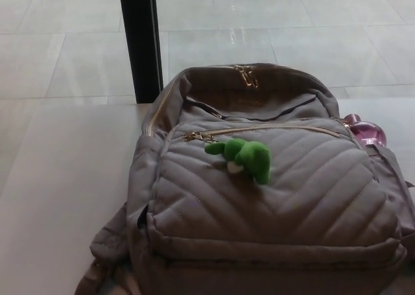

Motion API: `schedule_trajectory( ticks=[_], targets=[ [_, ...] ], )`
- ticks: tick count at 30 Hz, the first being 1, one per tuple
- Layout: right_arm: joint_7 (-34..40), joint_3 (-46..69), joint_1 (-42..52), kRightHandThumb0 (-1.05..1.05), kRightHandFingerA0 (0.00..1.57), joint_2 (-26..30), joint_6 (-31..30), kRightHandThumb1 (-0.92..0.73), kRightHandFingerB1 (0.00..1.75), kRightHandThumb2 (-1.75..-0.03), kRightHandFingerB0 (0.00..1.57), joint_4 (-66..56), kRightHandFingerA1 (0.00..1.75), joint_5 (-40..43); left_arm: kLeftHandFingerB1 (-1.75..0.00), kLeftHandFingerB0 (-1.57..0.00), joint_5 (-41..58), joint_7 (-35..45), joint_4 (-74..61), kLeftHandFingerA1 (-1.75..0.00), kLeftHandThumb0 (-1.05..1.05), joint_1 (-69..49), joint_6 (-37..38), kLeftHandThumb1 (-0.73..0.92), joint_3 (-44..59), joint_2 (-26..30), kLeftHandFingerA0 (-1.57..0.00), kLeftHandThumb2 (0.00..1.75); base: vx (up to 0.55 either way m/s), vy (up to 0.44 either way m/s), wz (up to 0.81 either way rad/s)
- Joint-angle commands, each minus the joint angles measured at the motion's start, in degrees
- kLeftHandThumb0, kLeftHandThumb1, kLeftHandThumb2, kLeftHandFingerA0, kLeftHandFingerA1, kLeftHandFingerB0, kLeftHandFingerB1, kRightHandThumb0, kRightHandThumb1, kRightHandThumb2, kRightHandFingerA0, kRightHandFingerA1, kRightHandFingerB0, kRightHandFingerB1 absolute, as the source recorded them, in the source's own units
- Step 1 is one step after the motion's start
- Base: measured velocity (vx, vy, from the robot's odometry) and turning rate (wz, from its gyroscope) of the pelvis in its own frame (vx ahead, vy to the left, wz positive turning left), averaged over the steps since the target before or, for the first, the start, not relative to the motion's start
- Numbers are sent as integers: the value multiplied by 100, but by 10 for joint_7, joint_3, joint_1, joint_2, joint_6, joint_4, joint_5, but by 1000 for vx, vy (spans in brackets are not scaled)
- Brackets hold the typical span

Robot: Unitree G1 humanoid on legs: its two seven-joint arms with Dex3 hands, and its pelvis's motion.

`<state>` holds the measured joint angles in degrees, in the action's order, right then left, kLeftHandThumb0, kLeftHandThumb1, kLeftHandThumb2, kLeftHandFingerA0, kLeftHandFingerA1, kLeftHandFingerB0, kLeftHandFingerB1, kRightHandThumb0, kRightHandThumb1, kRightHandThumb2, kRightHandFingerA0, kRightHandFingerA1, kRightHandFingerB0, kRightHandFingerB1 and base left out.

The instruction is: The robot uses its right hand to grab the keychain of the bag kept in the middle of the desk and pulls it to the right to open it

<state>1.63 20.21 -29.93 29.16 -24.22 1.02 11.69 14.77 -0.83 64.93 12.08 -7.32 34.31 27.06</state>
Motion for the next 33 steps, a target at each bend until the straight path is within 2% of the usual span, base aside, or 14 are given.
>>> schedule_trajectory(
  ticks=[1, 10, 11, 12, 13, 15, 17, 18, 20, 21, 24, 26, 28, 33],
  targets=[
    [-31, -66, -43, -60, 51, -15, -40, -63, 31, -59, 28, -65, 54, 0, -90, -14, -14, 18, -5, -123, -66, -48, -47, 66, -39, 6, -69, 154, 0, 0, 0],
    [-87, -232, -64, -69, 44, -60, -60, -62, 32, -60, 33, -128, 54, -28, -120, -47, -42, 56, 31, -143, -69, -80, -21, 12, -118, 21, -74, 165, 0, 0, 0],
    [-90, -255, -60, -75, 46, -58, -52, -61, 34, -59, 35, -136, 54, -42, -93, -46, -48, 59, 33, -129, -55, -78, -18, 45, -130, 21, -107, 138, 0, 0, 0],
    [-98, -272, -60, -77, 44, -56, -54, -61, 38, -59, 37, -137, 58, -46, -115, -48, -48, 63, 29, -135, -65, -76, -23, 10, -138, 20, -71, 161, 0, 0, 0],
    [-105, -294, -61, -86, 45, -52, -51, -53, 47, -91, 33, -138, 63, -58, -95, -53, -53, 73, 24, -125, -54, -74, -22, 41, -150, 18, -105, 135, 0, 0, 0],
    [-118, -323, -63, -81, 40, -43, -29, -65, 41, -60, 39, -121, 66, -79, -92, -60, -71, 80, 27, -119, -49, -65, -12, 30, -180, 12, -108, 123, 0, 0, 0],
    [-126, -333, -67, -85, 42, -32, -34, -55, 50, -95, 32, -116, 70, -89, -111, -57, -75, 85, 29, -124, -66, -66, -5, 8, -196, 13, -78, 149, 0, 0, 0],
    [-127, -334, -68, -78, 42, -31, -29, -67, 40, -60, 37, -110, 67, -92, -101, -65, -74, 84, 28, -116, -86, -65, -7, 19, -201, 13, -88, 137, 0, 0, 0],
    [-135, -330, -66, -80, 45, -20, -13, -55, 51, -95, 33, -86, 68, -100, -100, -69, -75, 88, 24, -113, -71, -64, -12, 17, -209, 13, -90, 129, 0, 0, 0],
    [-134, -327, -64, -74, 49, -17, -10, -66, 42, -61, 40, -84, 66, -102, -101, -65, -74, 89, 22, -117, -81, -66, -15, 15, -210, 14, -90, 134, 0, 0, 0],
    [-135, -313, -57, -79, 58, -8, 1, -58, 53, -97, 38, -70, 79, -111, -97, -63, -50, 96, 11, -121, -50, -75, -28, 32, -188, 20, -102, 130, 0, 0, 0],
    [-139, -311, -55, -76, 59, -2, 0, -71, 41, -61, 44, -69, 81, -118, -116, -57, -48, 96, 10, -130, -58, -76, -31, 3, -182, 23, -68, 155, 0, 0, 0],
    [-149, -315, -45, -78, 62, 16, 0, -74, 41, -63, 46, -90, 84, -134, -89, -53, -57, 93, 20, -114, -46, -71, -26, 39, -185, 25, -97, 128, 0, 0, 0],
    [-164, -331, -32, -83, 63, 37, -5, -79, 42, -64, 48, -136, 78, -164, -93, -60, -54, 95, 18, -121, -49, -72, -26, 32, -183, 24, -108, 125, 0, 0, 0]
  ],
)
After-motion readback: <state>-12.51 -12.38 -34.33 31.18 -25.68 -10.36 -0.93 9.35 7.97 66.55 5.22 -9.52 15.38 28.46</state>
